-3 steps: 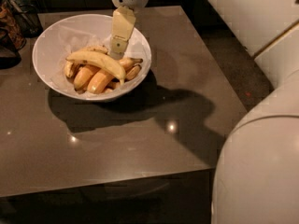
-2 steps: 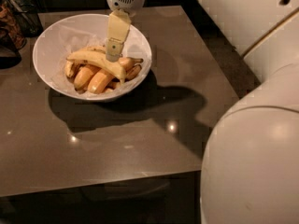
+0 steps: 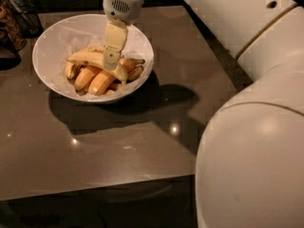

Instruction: Pick banana from white bowl

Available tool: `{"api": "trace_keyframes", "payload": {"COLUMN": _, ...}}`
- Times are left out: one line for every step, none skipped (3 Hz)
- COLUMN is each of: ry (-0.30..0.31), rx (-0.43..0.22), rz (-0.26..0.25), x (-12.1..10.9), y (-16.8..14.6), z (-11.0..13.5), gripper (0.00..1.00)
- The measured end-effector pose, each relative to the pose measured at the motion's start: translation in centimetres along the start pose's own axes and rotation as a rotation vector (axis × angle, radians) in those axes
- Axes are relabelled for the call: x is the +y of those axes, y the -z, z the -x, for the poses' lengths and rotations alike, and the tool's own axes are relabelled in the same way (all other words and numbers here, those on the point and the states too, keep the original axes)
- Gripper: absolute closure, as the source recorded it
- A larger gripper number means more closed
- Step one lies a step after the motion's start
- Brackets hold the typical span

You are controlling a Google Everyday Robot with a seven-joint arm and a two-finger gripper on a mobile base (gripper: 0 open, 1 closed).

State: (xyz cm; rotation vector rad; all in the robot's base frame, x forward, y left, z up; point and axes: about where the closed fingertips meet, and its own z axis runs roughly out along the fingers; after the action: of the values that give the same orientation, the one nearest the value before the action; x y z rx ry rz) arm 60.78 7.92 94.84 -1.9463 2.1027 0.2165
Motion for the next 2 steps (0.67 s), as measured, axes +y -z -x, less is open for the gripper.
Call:
{"api": "trace_keyframes", "payload": {"ry": -0.009, "rx": -0.038, "rz": -0.013, "x": -0.33, "y": -0.05, "z": 0.38, "gripper": 0.00}}
{"api": "trace_keyframes", "payload": {"ry": -0.027, "rx": -0.058, "rz": -0.003, "x": -0.27, "y": -0.59, "z": 0.60, "gripper": 0.00}}
